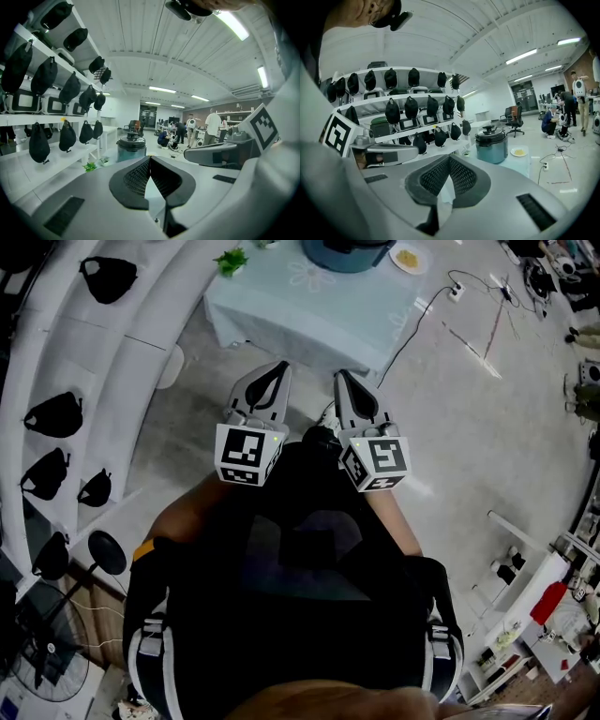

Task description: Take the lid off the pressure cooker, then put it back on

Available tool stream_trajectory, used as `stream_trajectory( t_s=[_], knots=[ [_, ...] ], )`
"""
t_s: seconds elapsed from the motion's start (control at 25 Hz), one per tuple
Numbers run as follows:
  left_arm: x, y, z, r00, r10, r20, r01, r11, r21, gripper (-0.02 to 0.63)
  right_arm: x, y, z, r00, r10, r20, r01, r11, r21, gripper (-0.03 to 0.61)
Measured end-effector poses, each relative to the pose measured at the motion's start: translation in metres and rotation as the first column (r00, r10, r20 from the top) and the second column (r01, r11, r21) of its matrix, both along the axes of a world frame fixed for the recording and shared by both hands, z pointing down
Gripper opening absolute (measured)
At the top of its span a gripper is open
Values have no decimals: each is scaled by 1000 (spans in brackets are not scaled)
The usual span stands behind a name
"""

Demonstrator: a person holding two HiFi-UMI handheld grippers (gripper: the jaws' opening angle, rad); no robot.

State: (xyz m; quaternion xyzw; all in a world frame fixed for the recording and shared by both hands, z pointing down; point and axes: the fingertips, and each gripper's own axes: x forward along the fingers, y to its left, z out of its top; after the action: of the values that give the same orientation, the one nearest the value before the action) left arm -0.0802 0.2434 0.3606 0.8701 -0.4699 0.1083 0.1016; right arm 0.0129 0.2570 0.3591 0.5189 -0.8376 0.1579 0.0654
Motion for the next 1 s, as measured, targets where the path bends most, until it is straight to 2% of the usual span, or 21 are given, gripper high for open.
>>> stream_trajectory(
  t_s=[0.6, 1.0],
  knots=[
    [69, -83, -24, 997, -77, 30, 76, 996, 41, 9, 66, -88, -14, 993, -122, 2, 122, 992, 40, 17],
    [120, -108, -19, 989, -134, 66, 133, 991, 22, 9, 111, -127, -13, 977, -214, 11, 213, 976, 46, 16]
  ],
)
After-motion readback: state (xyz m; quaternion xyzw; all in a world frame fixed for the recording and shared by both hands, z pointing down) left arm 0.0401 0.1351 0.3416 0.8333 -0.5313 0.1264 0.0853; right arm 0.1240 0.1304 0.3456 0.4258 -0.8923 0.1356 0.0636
